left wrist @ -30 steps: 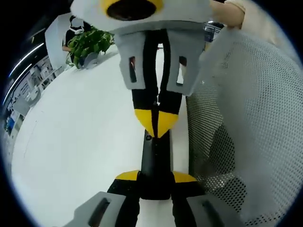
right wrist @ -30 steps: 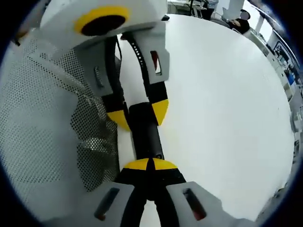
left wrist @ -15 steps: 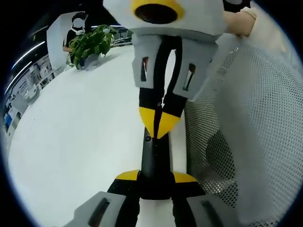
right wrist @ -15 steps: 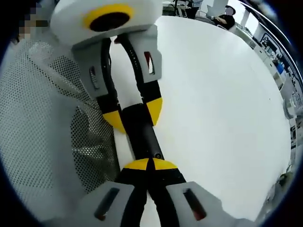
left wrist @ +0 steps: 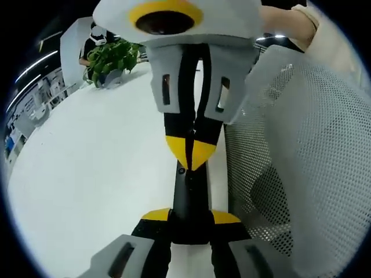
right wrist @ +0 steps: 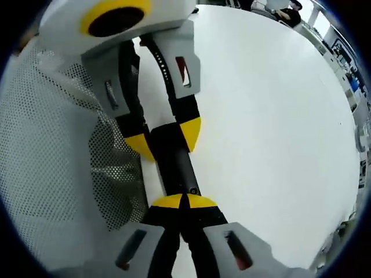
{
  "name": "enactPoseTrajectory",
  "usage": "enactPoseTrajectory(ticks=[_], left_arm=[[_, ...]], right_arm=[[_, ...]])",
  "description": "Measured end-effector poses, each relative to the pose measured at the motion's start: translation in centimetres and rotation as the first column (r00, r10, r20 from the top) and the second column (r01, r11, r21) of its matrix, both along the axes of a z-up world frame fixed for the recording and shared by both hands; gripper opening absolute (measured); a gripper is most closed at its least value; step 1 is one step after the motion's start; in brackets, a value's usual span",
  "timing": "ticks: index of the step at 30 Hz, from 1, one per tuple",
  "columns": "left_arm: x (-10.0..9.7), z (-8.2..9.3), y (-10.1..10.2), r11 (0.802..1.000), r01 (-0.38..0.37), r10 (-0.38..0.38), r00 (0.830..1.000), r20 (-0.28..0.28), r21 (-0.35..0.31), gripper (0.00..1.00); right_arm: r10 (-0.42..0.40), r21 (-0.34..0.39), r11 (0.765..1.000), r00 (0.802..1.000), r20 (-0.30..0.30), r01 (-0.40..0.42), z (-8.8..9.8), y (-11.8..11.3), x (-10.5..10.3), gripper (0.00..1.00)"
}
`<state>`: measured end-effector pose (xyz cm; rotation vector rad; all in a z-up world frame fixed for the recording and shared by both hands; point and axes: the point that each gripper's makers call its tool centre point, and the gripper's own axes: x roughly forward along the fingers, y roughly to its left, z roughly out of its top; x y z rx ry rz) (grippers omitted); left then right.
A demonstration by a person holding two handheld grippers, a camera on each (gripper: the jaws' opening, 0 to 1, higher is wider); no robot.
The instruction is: Press the specified remote control buttons in sequence, fully releasing each button before pressing the next.
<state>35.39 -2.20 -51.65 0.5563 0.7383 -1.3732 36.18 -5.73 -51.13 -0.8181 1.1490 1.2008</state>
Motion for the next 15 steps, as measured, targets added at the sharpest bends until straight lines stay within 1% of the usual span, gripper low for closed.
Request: enactPoseTrajectory(ticks=[4, 8, 10, 11, 15], left_arm=[[-0.01, 0.01, 0.00, 1.000, 0.005, -0.005, 1.000, 0.001, 0.000, 0.24], [0.02, 0.02, 0.00, 1.000, 0.009, -0.009, 1.000, -0.005, -0.002, 0.24], [0.02, 0.00, 0.00, 1.000, 0.012, -0.012, 1.000, -0.004, 0.001, 0.24], [0.02, -0.02, 0.01, 1.000, 0.015, -0.015, 1.000, -0.003, 0.003, 0.24], [0.03, -0.03, 0.02, 1.000, 0.020, -0.020, 1.000, -0.007, 0.005, 0.24]], right_arm=[[-0.070, 0.055, 0.996, 0.998, -0.001, 0.070, 0.01, -0.06, 0.06, 0.00], [-0.119, 0.116, 0.987, 0.992, 0.029, 0.115, 0.04, -0.17, 0.02, 0.00], [-0.188, 0.149, 0.972, 0.982, 0.033, 0.181, 0.07, -0.14, 0.08, 0.00], [-0.205, 0.164, 0.967, 0.978, 0.043, 0.196, 0.07, -0.18, 0.13, 0.00], [-0.188, 0.190, 0.967, 0.979, 0.082, 0.170, 0.10, -0.22, -0.08, 0.00]])
